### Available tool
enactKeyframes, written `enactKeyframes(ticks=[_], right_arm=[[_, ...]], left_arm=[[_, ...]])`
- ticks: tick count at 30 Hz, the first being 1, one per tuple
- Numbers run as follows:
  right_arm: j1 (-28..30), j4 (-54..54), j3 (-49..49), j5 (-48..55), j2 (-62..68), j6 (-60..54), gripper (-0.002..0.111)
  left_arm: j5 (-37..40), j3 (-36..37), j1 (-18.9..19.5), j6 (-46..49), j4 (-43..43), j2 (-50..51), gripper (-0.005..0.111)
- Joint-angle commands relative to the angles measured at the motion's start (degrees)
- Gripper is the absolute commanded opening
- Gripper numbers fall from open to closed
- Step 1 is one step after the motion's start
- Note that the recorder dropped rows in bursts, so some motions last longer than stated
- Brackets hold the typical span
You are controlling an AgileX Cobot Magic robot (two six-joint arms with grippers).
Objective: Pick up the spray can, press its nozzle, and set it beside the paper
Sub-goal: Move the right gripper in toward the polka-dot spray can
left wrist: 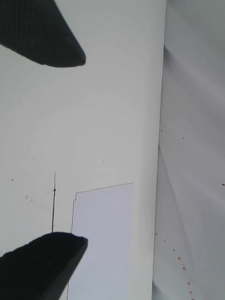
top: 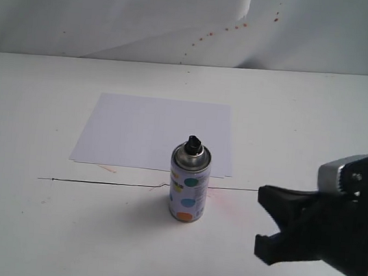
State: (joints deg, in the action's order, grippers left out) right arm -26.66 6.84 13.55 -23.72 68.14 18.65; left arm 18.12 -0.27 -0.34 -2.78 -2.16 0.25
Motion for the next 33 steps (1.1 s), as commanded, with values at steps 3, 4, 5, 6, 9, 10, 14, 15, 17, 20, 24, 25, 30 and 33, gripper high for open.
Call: enactKeyframes(ticks=[3, 4, 5, 6, 9, 10, 14, 15, 17, 20, 24, 25, 30, 33], right_arm=[[-4.05, 0.77, -0.38, -8.03, 10.28, -1.93, 0.0], [-4.51, 0.77, -0.38, -7.47, 10.29, -1.93, 0.0], [-4.9, 1.32, -0.38, -7.29, 10.29, -1.93, 0.0], [-4.9, 2.99, -0.38, -8.09, 10.29, -1.93, 0.0], [-4.9, 8.64, -0.38, -11.47, 10.29, -1.93, 0.0], [-4.9, 8.65, -0.38, -11.65, 10.29, -1.93, 0.0], [-4.74, 8.65, -0.38, -11.29, 10.29, -1.93, 0.017], [-4.74, 8.65, -0.38, -11.29, 10.29, -1.93, 0.023], [-4.74, 8.65, -0.38, -11.14, 10.29, -1.93, 0.04], [-4.74, 8.65, -0.38, -11.14, 10.29, -1.93, 0.068], [-4.74, 4.02, 0.78, -9.66, 10.29, -1.93, 0.077], [-4.74, 2.59, 1.17, -9.02, 10.29, -2.2, 0.077], [-4.74, -0.81, 1.88, -11.03, 14.0, -3.18, 0.077], [-4.74, -0.81, 1.88, -13.57, 18.52, -3.18, 0.077]], left_arm=[[-0.13, 0.27, -0.31, 0.0, -0.3, -0.25, 0.089], [-0.13, 0.27, -0.31, 0.0, -0.3, -0.25, 0.089], [-0.13, 0.27, -0.31, 0.0, -0.3, -0.25, 0.089], [-0.13, 0.27, -0.31, 0.0, -0.3, -0.25, 0.089], [-0.13, 0.27, -0.31, 0.0, -0.3, -0.25, 0.089], [-0.13, 0.27, -0.31, 0.0, -0.3, -0.25, 0.089], [-0.13, 0.27, -0.31, 0.0, -0.3, -0.25, 0.089], [-0.13, 0.27, -0.31, 0.0, -0.3, -0.25, 0.089], [-0.13, 0.27, -0.31, 0.0, -0.3, -0.25, 0.089], [-0.13, 0.27, -0.31, 0.0, -0.3, -0.25, 0.089], [-0.13, 0.27, -0.31, 0.0, -0.3, -0.25, 0.089], [-0.13, 0.27, -0.31, 0.0, -0.3, -0.25, 0.089], [-0.13, 0.27, -0.31, 0.0, -0.3, -0.25, 0.089], [-0.13, 0.27, -0.31, 0.0, -0.3, -0.25, 0.089]])
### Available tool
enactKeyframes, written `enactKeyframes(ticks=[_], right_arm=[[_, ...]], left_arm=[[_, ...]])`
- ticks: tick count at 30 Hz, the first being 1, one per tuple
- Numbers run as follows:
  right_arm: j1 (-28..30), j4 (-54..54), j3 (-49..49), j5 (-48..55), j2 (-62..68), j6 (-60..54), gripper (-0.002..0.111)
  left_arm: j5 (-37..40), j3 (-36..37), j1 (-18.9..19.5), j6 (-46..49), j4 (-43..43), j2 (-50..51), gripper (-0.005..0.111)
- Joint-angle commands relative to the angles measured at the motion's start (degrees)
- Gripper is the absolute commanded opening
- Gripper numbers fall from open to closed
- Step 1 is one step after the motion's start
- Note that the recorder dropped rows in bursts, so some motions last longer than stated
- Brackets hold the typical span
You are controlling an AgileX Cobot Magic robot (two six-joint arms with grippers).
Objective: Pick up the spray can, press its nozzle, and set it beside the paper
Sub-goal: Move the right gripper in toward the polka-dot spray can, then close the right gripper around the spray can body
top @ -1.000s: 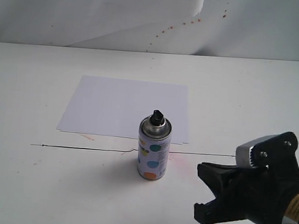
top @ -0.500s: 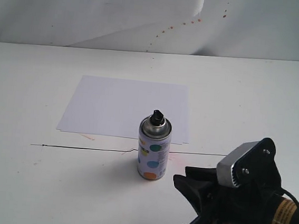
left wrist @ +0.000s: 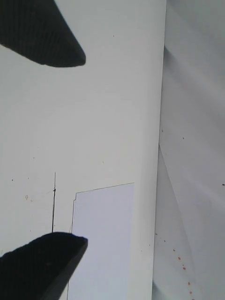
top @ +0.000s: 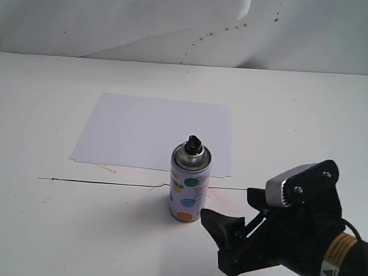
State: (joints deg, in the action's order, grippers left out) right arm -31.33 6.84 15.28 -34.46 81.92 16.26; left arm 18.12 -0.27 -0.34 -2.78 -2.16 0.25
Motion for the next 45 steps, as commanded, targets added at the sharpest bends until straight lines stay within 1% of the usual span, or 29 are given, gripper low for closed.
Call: enactKeyframes(ticks=[1, 7, 11, 18, 23, 26, 28, 37, 42, 45], right_arm=[[-0.07, -0.81, 0.15, -3.97, 6.24, -0.78, 0.077], [-0.07, 1.92, 0.15, -11.78, 12.97, -0.78, 0.076], [-0.07, 4.15, 0.21, -14.76, 15.05, -0.67, 0.076], [-0.07, 9.93, 5.52, -10.51, 17.43, 1.8, 0.076], [-0.07, 7.79, 7.54, -9.59, 19.88, 1.8, 0.076], [-0.07, 7.98, 9.33, -9.6, 21.89, 2.08, 0.076], [-0.07, 8.69, 10.53, -9.44, 22.55, 4.63, 0.076], [-0.07, 8.16, 13.98, -7.59, 24.21, 6.12, 0.076], [-0.07, 3.73, 14.23, -6.2, 24.32, 6.25, 0.076], [-0.07, 3.28, 14.23, -6.06, 24.32, 6.08, 0.076]], left_arm=[[-0.13, 0.27, -0.31, 0.0, -0.3, -0.25, 0.089], [-0.13, 0.27, -0.31, 0.0, -0.3, -0.25, 0.089], [-0.13, 0.27, -0.31, 0.0, -0.3, -0.25, 0.089], [-0.13, 0.27, -0.31, 0.0, -0.3, -0.25, 0.089], [-0.13, 0.27, -0.31, 0.0, -0.3, -0.25, 0.089], [-0.13, 0.27, -0.31, 0.0, -0.3, -0.25, 0.089], [-0.13, 0.27, -0.31, 0.0, -0.3, -0.25, 0.089], [-0.13, 0.27, -0.31, 0.0, -0.3, -0.25, 0.089], [-0.13, 0.27, -0.31, 0.0, -0.3, -0.25, 0.089], [-0.13, 0.27, -0.31, 0.0, -0.3, -0.25, 0.089]])
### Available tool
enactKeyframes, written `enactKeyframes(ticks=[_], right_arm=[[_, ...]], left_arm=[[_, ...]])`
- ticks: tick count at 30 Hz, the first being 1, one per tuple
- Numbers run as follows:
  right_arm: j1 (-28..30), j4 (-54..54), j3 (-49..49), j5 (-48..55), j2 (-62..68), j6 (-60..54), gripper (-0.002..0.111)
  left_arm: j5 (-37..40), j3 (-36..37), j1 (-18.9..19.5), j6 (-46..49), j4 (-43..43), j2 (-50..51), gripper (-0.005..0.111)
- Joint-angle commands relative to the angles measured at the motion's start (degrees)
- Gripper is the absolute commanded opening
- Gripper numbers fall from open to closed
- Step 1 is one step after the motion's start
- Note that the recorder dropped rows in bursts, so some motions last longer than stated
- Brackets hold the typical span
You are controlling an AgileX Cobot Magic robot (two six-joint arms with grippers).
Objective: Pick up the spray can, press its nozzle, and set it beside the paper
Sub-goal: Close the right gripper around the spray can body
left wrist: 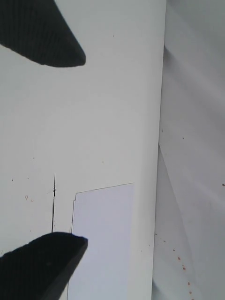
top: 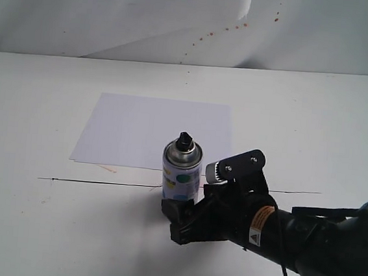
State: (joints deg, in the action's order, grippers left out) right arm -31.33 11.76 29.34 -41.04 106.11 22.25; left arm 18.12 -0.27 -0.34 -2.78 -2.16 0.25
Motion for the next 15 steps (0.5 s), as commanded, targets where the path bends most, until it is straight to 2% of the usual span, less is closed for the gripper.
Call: enactKeyframes(ticks=[1, 15], right_arm=[[-0.07, -1.64, 0.16, 0.53, 0.13, 0.0, 0.076], [-0.07, -1.24, 0.16, 3.15, 0.0, 0.51, 0.076]], left_arm=[[-0.13, 0.27, -0.31, 0.0, -0.3, -0.25, 0.089], [-0.13, 0.27, -0.31, 0.0, -0.3, -0.25, 0.089]])
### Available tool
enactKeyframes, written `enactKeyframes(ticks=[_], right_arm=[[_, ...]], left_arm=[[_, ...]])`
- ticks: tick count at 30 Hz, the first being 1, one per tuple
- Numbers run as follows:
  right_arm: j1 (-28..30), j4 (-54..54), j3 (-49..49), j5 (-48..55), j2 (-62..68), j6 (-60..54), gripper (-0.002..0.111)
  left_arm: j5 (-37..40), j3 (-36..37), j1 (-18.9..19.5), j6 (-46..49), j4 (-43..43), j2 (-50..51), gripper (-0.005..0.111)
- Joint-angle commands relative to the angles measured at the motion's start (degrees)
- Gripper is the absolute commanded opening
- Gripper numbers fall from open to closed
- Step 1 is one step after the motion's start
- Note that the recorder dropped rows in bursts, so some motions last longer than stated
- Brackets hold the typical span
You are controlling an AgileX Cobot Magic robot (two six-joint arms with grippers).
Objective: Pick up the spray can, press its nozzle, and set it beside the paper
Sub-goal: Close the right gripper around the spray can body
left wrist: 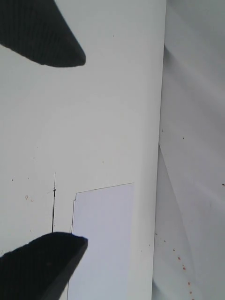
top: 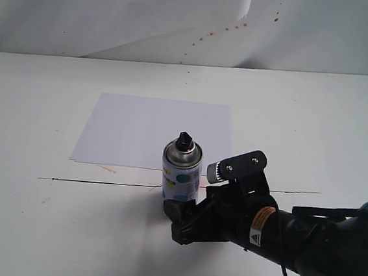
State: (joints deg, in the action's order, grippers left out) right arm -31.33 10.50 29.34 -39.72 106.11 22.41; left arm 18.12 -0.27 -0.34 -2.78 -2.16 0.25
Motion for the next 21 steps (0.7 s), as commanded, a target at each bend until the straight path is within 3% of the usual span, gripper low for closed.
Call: enactKeyframes(ticks=[1, 21], right_arm=[[-0.07, 0.37, 0.16, 2.29, -0.29, 0.35, 0.076], [-0.07, 0.92, 3.64, 9.98, -4.0, -0.18, 0.076]], left_arm=[[-0.13, 0.27, -0.31, 0.0, -0.3, -0.25, 0.089], [-0.13, 0.27, -0.31, 0.0, -0.3, -0.25, 0.089]])
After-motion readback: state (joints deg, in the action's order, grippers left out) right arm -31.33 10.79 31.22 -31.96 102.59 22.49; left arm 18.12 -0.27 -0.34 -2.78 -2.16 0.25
